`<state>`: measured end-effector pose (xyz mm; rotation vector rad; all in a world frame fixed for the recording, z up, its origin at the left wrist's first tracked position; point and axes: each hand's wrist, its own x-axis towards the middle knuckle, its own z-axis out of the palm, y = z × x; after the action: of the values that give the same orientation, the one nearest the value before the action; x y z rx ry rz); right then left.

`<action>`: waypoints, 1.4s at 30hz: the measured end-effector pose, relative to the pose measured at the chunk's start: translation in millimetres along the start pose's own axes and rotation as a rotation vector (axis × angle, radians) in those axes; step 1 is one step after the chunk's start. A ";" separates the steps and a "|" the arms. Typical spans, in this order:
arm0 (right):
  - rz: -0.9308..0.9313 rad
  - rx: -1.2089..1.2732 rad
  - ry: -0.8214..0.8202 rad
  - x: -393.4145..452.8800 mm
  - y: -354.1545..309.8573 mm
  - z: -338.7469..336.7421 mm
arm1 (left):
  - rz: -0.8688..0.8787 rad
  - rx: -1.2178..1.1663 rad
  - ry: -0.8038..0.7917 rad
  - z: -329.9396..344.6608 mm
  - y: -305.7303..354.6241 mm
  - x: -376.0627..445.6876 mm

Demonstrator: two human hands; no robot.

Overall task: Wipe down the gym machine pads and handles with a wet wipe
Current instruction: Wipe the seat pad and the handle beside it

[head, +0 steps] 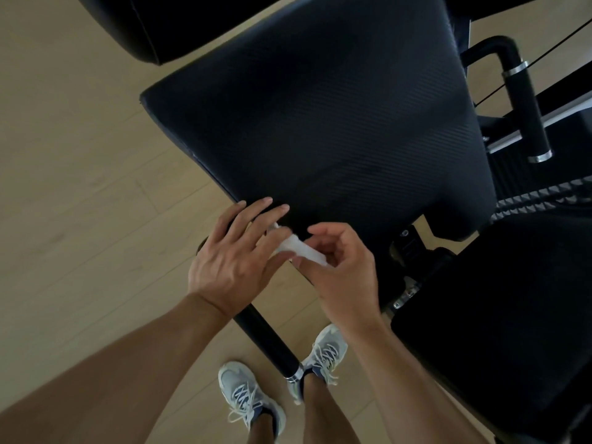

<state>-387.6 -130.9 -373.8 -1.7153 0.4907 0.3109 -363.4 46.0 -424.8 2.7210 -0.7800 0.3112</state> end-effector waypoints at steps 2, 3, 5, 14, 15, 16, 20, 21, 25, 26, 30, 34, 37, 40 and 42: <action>0.022 0.022 -0.072 -3.2 1.3 -1.0 | -0.002 -0.019 0.011 1.1 -1.2 -1.7; 0.053 0.057 -0.109 -4.9 1.1 -2.3 | -0.009 -0.026 0.014 1.2 -1.6 -2.5; 0.111 0.068 -0.164 -7.1 4.0 -4.9 | -0.025 -0.037 0.021 1.2 -2.2 -3.2; 0.226 0.288 -0.073 -0.7 2.6 -7.4 | -0.069 -0.081 0.100 1.3 -2.3 -3.7; 0.258 0.377 -0.081 1.0 0.9 -7.3 | -0.077 -0.090 0.110 1.9 -2.2 -4.0; 0.320 0.499 -0.066 3.3 -1.5 -7.5 | -0.079 -0.093 0.121 2.4 -2.5 -4.2; 0.505 0.925 0.051 13.7 -11.7 -13.8 | -0.001 -0.043 0.153 4.2 -4.1 -4.3; 0.502 0.956 0.047 16.0 -13.8 -15.5 | 0.038 -0.026 0.144 4.3 -4.3 -4.5; 0.371 0.923 0.177 26.0 -30.0 -18.4 | 0.137 0.008 0.019 1.3 -3.5 -4.7; 0.289 0.899 0.268 28.1 -37.2 -20.3 | 0.112 0.010 -0.001 0.1 -2.6 -4.0; -0.348 0.405 0.590 29.5 -60.7 -24.1 | -0.007 0.032 -0.030 -0.4 4.1 -0.9; -0.382 -0.475 0.093 38.3 -19.4 -14.5 | -0.101 0.021 -0.037 -3.3 4.9 0.9; -0.448 -0.630 0.045 36.9 20.4 -5.9 | -0.127 0.015 -0.050 -5.3 6.7 0.4; -0.428 -0.596 0.248 36.6 35.6 3.0 | -0.130 0.017 -0.062 -4.9 6.1 1.1; -0.413 -0.645 0.290 48.6 36.1 6.1 | -0.133 0.018 -0.086 -4.7 5.8 1.4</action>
<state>-362.3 -137.7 -428.7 -2.4565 0.2373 -0.1004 -366.0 42.2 -418.7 2.8029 -0.6168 0.1733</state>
